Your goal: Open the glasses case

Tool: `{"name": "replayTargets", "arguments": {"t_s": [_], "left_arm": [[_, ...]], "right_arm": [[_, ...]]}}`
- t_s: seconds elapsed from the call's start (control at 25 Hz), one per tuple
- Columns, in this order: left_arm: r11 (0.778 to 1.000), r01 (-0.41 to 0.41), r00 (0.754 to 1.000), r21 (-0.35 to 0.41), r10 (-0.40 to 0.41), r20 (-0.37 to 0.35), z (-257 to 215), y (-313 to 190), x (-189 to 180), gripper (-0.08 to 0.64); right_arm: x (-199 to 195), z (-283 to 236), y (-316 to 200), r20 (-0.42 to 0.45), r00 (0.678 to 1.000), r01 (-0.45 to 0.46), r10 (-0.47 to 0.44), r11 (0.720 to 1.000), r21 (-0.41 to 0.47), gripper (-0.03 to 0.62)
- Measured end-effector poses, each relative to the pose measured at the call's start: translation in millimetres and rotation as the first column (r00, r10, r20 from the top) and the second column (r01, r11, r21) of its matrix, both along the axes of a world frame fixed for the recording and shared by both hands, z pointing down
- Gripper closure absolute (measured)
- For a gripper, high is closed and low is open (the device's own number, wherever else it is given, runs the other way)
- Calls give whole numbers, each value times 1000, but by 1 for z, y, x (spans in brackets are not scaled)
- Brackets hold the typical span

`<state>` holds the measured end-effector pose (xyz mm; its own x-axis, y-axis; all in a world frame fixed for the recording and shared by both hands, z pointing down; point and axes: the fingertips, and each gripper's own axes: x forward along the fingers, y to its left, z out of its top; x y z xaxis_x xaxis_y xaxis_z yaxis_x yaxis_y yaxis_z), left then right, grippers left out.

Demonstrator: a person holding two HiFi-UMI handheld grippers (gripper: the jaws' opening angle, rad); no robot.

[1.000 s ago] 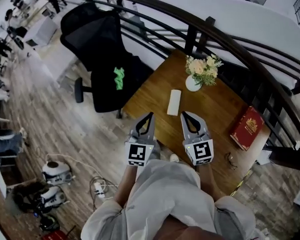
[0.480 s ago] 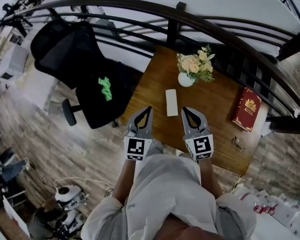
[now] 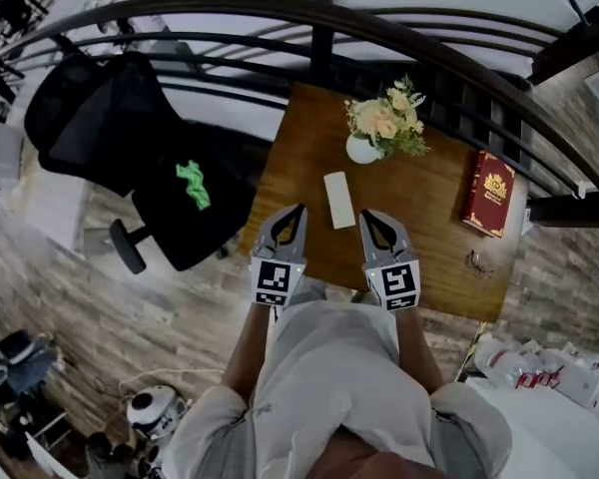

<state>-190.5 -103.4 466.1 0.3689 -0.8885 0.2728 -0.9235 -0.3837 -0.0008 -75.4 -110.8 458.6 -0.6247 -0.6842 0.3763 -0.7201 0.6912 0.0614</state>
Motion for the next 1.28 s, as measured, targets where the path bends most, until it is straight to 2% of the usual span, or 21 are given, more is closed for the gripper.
{"name": "replayTargets", "arguments": {"t_s": [0.4,0.64,1.28], "left_arm": [[994,-77,997,-83,77,-8,52,-17,-10,540],[986,-112,994,-120,113,1,76,-32,0,540],[965,-130,989,-228,144,44,145,-60,18,540]], "right_arm": [[-14,52,-5,-73,996,-64,59,995,-70,588],[-5,83,-5,-105,991,-100,87,987,-129,580],[-6,149,-25,-139,988,-91,61,970,-224,549]]}}
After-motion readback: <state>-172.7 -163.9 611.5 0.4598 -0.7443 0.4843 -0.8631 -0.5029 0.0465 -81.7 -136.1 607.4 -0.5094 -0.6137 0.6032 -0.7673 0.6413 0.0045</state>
